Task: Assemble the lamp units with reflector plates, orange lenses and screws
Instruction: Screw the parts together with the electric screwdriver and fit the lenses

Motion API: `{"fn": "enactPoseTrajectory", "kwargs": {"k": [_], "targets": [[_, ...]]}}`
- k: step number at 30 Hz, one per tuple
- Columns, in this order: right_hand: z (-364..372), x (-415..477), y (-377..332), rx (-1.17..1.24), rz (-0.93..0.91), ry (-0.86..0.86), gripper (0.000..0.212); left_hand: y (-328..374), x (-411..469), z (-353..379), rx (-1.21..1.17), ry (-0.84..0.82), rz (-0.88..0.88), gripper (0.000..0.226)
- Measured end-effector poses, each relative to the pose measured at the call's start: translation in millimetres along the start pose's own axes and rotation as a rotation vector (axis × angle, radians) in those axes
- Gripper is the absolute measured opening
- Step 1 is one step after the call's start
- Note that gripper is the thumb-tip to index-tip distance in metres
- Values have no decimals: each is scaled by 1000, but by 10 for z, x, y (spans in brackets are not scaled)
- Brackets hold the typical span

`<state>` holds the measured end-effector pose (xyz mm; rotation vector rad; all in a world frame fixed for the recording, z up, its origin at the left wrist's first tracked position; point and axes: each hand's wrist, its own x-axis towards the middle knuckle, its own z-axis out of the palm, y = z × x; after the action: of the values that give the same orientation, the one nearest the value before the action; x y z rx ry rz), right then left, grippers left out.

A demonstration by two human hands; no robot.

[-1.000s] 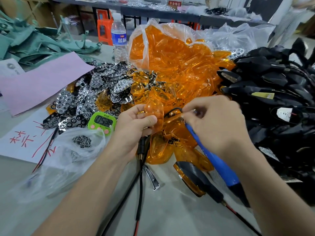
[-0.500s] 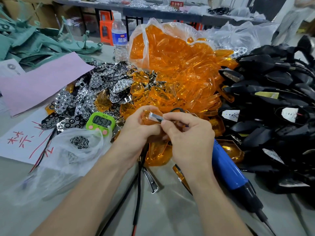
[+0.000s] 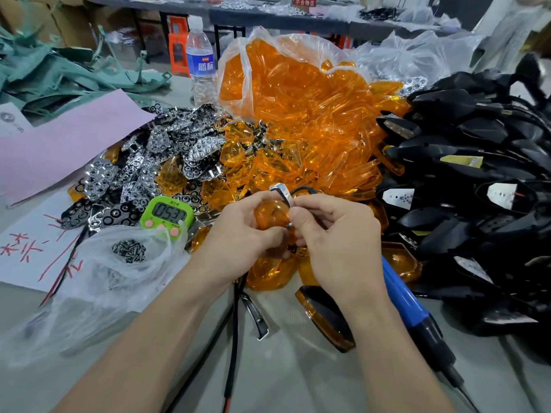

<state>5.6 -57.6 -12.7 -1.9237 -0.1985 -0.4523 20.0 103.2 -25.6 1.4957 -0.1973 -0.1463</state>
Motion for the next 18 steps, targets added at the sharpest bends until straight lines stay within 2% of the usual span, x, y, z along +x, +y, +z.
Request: {"fn": "enactPoseTrajectory", "kwargs": {"k": [3, 8, 12, 18], "targets": [[-58, 27, 18, 76, 15, -34, 31, -9, 3, -11, 49, -1, -39, 48], [-91, 60, 66, 92, 68, -47, 16, -19, 4, -27, 101, 53, -3, 53], [-97, 62, 81, 43, 51, -46, 14, -24, 7, -59, 28, 31, -5, 51], [-96, 48, 54, -80, -18, -53, 14, -10, -11, -40, 2, 3, -21, 60]]}}
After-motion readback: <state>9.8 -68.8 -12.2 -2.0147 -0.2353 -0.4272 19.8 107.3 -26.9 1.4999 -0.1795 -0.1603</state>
